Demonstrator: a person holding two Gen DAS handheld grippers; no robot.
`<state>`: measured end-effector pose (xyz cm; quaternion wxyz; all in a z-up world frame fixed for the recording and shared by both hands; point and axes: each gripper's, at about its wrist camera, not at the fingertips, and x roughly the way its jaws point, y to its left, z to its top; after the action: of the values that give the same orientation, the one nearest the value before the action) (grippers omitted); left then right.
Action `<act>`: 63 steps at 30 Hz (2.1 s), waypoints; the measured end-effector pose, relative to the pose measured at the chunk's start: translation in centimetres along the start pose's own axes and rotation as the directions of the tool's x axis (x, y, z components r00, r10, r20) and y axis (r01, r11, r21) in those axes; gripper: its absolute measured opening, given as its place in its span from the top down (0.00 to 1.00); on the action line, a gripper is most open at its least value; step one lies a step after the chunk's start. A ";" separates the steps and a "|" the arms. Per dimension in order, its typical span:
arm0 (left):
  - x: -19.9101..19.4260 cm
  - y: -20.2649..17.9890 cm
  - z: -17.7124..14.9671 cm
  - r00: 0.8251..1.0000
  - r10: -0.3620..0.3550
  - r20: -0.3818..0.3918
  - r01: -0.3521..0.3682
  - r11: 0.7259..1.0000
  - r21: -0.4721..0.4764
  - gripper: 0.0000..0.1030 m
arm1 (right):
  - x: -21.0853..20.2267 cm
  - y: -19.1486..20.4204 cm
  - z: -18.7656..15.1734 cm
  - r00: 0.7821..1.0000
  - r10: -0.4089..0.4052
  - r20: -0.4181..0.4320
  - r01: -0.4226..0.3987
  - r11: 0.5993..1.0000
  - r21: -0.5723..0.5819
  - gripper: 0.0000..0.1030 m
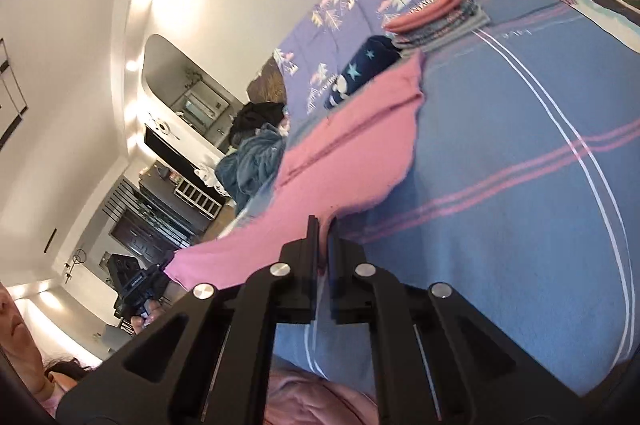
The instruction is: Fold small clothes
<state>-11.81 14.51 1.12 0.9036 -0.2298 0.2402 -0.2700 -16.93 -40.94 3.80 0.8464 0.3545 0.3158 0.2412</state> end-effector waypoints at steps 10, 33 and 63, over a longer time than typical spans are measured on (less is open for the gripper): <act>2.0 0.0 1.9 0.996 0.079 -0.047 -0.078 0.997 0.026 0.98 | 2.7 2.6 4.2 0.999 0.014 0.031 -0.012 0.998 -0.064 0.96; 14.2 3.3 19.4 0.979 0.199 0.054 -0.200 0.980 0.021 0.99 | 16.1 1.5 20.3 0.984 -0.145 0.101 0.141 0.989 0.044 0.96; 33.1 15.4 22.8 0.866 0.478 -0.146 -0.476 0.878 0.051 0.50 | 30.2 -9.0 24.0 0.867 -0.496 -0.043 0.492 0.867 -0.077 0.44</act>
<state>31.18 12.73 0.20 0.9224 -0.1358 0.3569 -0.0572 22.34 -38.25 -0.81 0.8808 0.2271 0.4138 0.0371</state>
